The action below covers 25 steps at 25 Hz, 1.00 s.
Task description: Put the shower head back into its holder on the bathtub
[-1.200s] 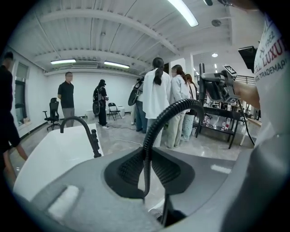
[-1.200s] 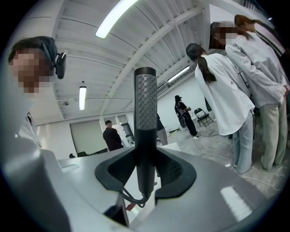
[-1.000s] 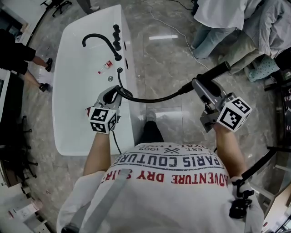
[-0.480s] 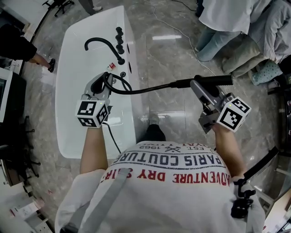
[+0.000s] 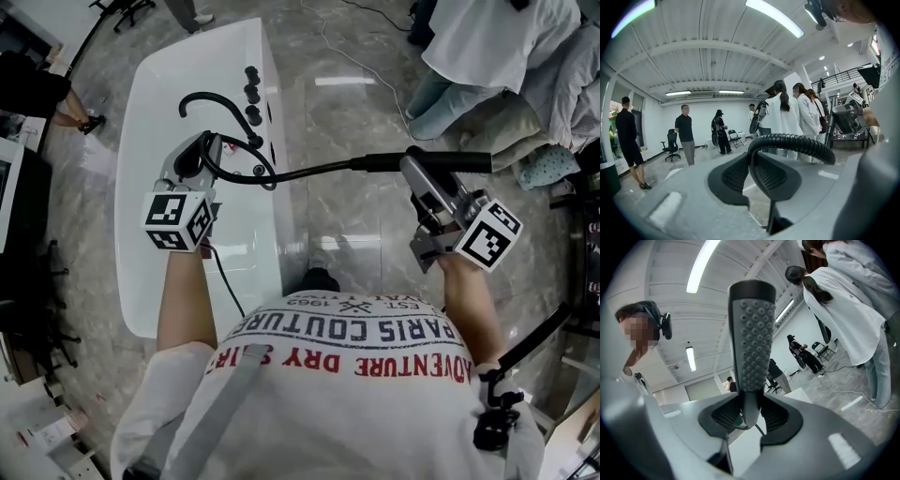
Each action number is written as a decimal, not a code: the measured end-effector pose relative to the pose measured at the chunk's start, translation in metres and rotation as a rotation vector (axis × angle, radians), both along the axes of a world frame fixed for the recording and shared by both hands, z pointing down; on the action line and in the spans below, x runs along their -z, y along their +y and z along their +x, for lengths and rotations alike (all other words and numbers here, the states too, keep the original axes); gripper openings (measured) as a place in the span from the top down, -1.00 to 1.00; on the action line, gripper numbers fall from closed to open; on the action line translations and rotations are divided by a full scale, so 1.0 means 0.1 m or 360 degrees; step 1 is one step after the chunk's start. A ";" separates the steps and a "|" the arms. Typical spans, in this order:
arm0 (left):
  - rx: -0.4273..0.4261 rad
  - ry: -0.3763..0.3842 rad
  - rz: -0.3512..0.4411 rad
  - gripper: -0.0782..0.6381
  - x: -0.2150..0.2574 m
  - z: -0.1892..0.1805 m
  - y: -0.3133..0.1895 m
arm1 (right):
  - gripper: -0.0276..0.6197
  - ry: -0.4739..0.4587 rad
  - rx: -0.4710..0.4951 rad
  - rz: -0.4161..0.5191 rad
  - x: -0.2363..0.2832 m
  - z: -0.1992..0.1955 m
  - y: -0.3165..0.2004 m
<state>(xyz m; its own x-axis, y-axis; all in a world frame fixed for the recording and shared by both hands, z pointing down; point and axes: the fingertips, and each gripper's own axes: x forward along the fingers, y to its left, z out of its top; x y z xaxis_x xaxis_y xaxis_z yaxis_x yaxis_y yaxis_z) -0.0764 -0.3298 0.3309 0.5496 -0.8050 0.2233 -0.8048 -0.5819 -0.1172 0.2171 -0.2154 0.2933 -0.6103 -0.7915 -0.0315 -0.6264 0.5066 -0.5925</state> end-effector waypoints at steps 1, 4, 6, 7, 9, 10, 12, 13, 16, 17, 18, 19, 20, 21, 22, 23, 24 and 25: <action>0.0007 -0.0001 0.0002 0.62 0.04 -0.03 -0.06 | 0.49 -0.0027 0.0010 0.0012 0.05 -0.03 -0.04; 0.0032 -0.0004 0.0028 0.62 0.18 -0.13 -0.17 | 0.49 -0.0034 0.0033 0.0037 0.17 -0.11 -0.11; 0.0043 -0.0013 0.0049 0.62 0.27 -0.19 -0.21 | 0.49 -0.0021 0.0032 0.0038 0.21 -0.15 -0.15; 0.0050 -0.0018 0.0058 0.62 0.32 -0.23 -0.23 | 0.49 -0.0023 0.0035 0.0040 0.23 -0.18 -0.17; 0.0066 -0.0028 0.0069 0.62 0.39 -0.32 -0.29 | 0.49 -0.0027 0.0045 0.0039 0.29 -0.26 -0.24; 0.0074 -0.0031 0.0071 0.62 0.42 -0.37 -0.32 | 0.49 -0.0024 0.0050 0.0036 0.31 -0.30 -0.28; 0.0086 -0.0031 0.0071 0.62 0.47 -0.46 -0.39 | 0.49 -0.0020 0.0061 0.0027 0.35 -0.38 -0.36; 0.0091 -0.0030 0.0072 0.62 0.48 -0.49 -0.43 | 0.49 -0.0021 0.0069 0.0025 0.36 -0.41 -0.40; 0.0114 -0.0033 0.0084 0.62 0.52 -0.56 -0.54 | 0.49 -0.0023 0.0098 0.0025 0.36 -0.48 -0.52; 0.0122 -0.0031 0.0089 0.62 0.54 -0.58 -0.58 | 0.49 -0.0021 0.0108 0.0026 0.37 -0.50 -0.55; 0.0129 -0.0027 0.0095 0.62 0.56 -0.61 -0.61 | 0.49 -0.0020 0.0115 0.0027 0.38 -0.52 -0.59; 0.0133 -0.0026 0.0101 0.62 0.58 -0.63 -0.66 | 0.49 -0.0020 0.0120 0.0029 0.38 -0.55 -0.63; 0.0136 -0.0028 0.0108 0.62 0.59 -0.65 -0.71 | 0.49 -0.0021 0.0125 0.0032 0.37 -0.57 -0.68; 0.0140 -0.0033 0.0114 0.62 0.57 -0.67 -0.77 | 0.49 -0.0025 0.0132 0.0034 0.33 -0.58 -0.74; 0.0143 -0.0039 0.0118 0.62 0.54 -0.68 -0.83 | 0.49 -0.0029 0.0139 0.0036 0.29 -0.59 -0.80; 0.0145 -0.0045 0.0118 0.62 0.51 -0.68 -0.87 | 0.49 -0.0032 0.0147 0.0037 0.24 -0.60 -0.85; 0.0146 -0.0049 0.0115 0.62 0.48 -0.69 -0.91 | 0.49 -0.0034 0.0154 0.0036 0.21 -0.62 -0.90; 0.0146 -0.0051 0.0108 0.62 0.45 -0.70 -0.93 | 0.49 -0.0036 0.0159 0.0033 0.19 -0.64 -0.93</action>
